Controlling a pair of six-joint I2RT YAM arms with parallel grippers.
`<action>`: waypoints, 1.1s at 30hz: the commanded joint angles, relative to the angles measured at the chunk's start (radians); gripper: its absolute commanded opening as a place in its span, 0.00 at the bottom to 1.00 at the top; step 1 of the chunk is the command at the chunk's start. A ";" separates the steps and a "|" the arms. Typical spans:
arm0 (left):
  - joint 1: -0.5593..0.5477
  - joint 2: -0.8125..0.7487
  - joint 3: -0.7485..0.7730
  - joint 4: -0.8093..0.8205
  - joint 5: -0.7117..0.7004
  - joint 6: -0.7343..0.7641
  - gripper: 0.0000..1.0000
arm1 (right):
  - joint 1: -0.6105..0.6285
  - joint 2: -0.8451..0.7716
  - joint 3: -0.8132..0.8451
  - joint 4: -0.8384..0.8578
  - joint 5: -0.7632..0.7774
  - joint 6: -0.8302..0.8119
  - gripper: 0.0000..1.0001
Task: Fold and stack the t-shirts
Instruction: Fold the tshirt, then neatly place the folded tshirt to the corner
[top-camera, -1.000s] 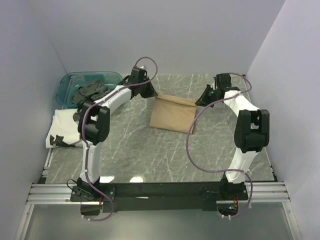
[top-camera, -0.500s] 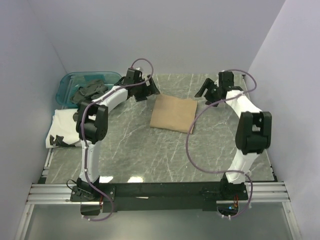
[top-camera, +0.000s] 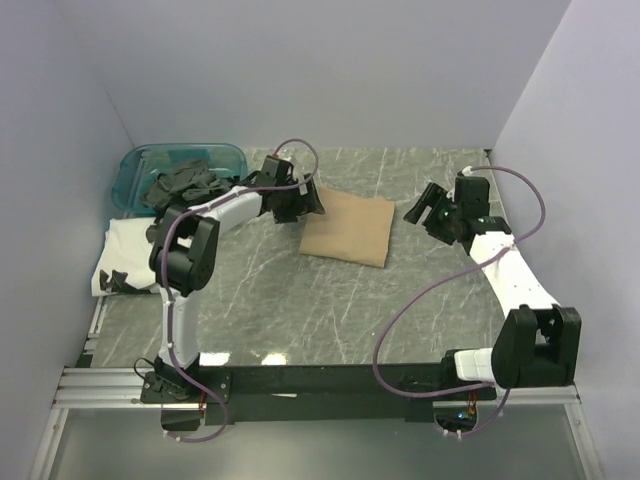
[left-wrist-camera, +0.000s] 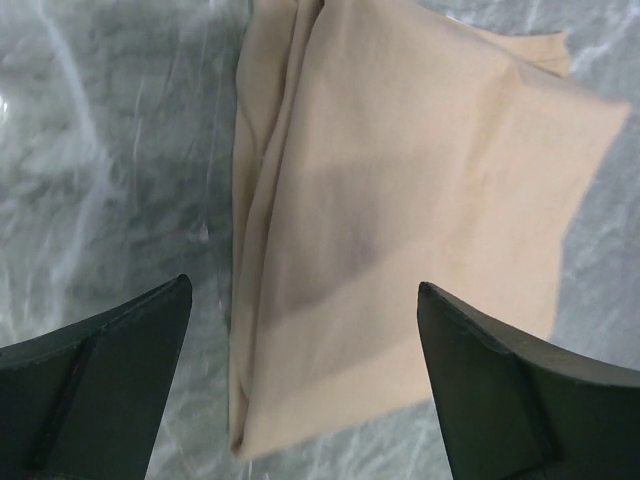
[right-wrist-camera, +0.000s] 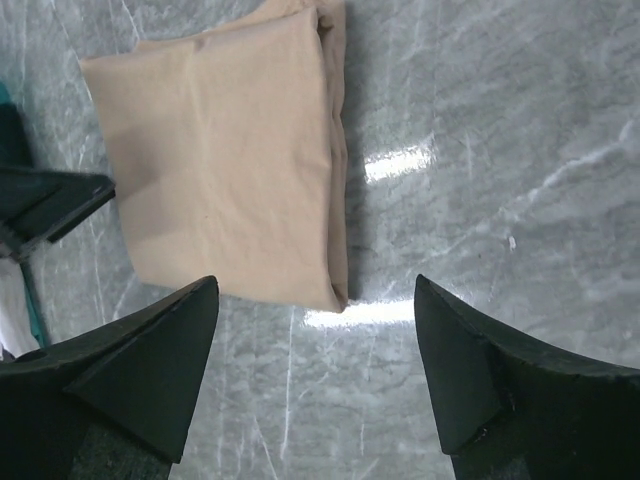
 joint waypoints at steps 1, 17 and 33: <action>-0.033 0.058 0.088 -0.009 -0.068 0.053 0.99 | -0.006 -0.094 -0.033 0.001 0.034 -0.020 0.85; -0.112 0.189 0.197 -0.138 -0.242 0.039 0.87 | -0.006 -0.269 -0.097 0.041 0.063 -0.084 1.00; -0.175 0.140 0.093 -0.241 -0.425 0.037 0.01 | -0.032 -0.316 -0.150 0.107 0.058 -0.092 1.00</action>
